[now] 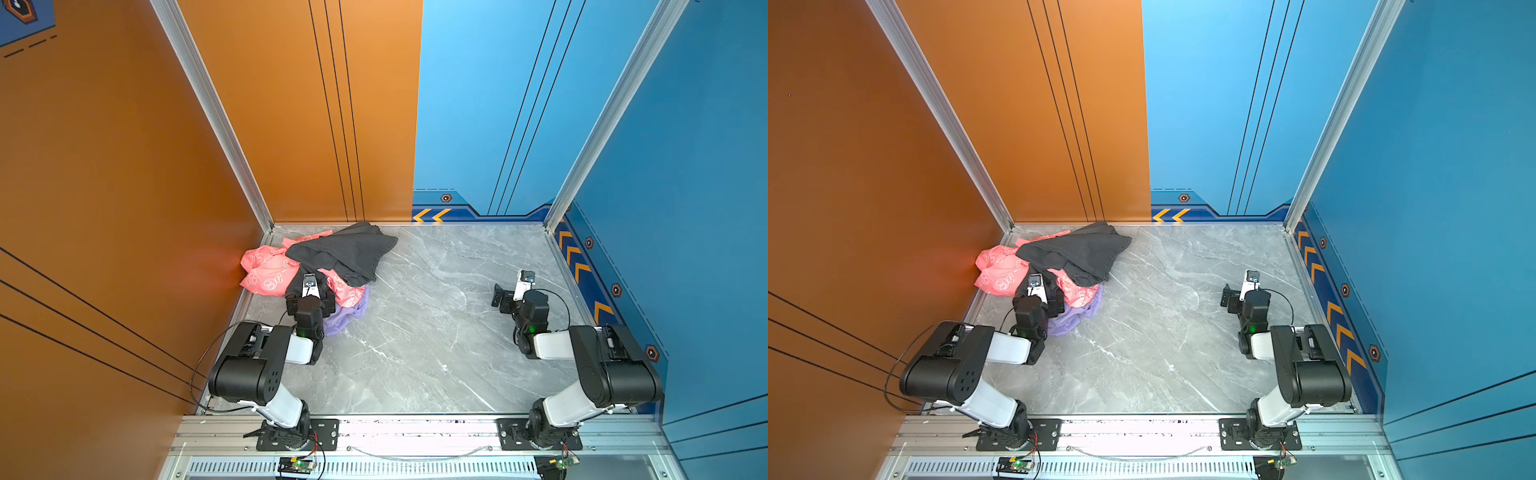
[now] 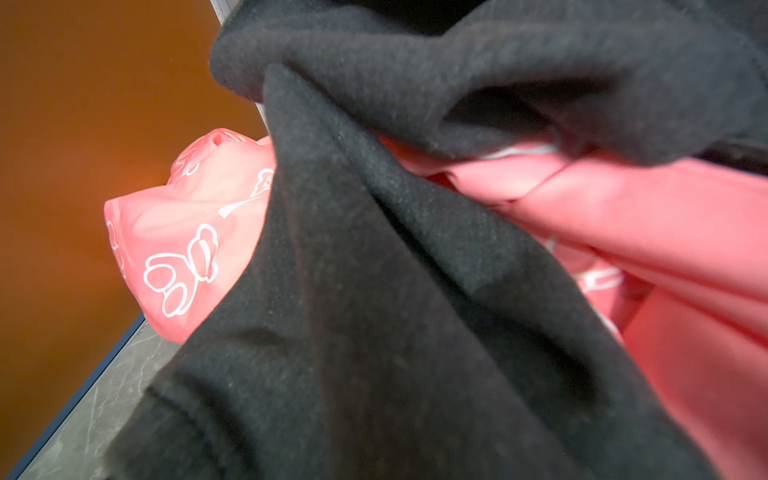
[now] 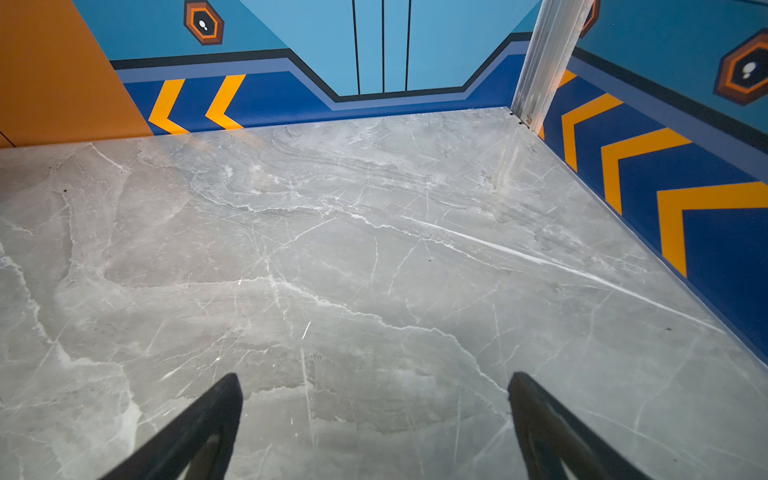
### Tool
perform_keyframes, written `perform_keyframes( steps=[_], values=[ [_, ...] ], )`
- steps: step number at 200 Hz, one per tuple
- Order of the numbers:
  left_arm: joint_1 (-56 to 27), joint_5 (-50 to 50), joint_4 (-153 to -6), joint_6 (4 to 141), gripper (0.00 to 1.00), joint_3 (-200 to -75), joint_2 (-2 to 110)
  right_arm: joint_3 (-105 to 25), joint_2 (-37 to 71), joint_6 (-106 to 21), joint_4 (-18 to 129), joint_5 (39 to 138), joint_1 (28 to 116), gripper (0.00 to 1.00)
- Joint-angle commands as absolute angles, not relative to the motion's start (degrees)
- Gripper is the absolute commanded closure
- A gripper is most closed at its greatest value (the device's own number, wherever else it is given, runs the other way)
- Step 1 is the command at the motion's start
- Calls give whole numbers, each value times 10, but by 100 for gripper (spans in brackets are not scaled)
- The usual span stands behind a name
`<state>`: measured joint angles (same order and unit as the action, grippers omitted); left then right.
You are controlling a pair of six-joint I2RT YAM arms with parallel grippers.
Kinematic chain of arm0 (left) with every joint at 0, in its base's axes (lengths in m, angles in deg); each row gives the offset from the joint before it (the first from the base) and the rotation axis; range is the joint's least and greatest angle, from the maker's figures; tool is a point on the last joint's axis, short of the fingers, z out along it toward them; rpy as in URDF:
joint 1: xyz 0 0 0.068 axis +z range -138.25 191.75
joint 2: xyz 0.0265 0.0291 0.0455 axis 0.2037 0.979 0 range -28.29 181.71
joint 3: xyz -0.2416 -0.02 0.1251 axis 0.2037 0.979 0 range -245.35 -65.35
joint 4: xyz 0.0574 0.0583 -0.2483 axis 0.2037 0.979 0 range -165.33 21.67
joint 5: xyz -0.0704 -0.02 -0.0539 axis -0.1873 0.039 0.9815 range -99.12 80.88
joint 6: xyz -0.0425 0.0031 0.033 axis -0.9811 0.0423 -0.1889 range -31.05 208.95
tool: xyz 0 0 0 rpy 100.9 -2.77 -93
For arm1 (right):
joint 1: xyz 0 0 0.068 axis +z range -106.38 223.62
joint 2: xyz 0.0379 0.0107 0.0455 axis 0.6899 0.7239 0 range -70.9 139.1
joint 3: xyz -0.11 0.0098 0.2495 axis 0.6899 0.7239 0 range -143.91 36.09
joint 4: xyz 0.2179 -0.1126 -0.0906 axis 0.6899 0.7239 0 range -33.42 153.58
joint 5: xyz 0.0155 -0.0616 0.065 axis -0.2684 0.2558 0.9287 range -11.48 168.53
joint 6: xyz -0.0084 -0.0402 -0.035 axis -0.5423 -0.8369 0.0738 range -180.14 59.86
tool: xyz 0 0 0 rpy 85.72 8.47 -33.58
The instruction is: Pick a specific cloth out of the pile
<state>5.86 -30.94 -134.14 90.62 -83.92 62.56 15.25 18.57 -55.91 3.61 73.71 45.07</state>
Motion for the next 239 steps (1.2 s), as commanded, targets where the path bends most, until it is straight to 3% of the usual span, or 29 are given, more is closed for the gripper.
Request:
perform_keyframes(
  steps=[1, 56, 99, 130, 182, 239],
  values=[
    [66, -303, -1334, 895, 2, -854, 621, 146, 177, -568, 47, 724, 450, 0],
    [78, -291, -1321, 884, 2, -855, 616, 147, 171, -563, 47, 724, 447, 0],
    [9, -377, -1287, 946, 2, -836, 504, 142, 7, -554, 207, 691, 464, 0],
    [-36, -416, -1065, 915, 2, -888, 376, 124, -104, -535, 324, 692, 487, 0],
    [-52, -397, -616, 695, 1, -1039, 269, 42, -182, -502, 482, 715, 554, 0],
    [-24, -256, -485, 566, 2, -1032, 237, -34, -190, -500, 588, 731, 629, 0]
  ],
)
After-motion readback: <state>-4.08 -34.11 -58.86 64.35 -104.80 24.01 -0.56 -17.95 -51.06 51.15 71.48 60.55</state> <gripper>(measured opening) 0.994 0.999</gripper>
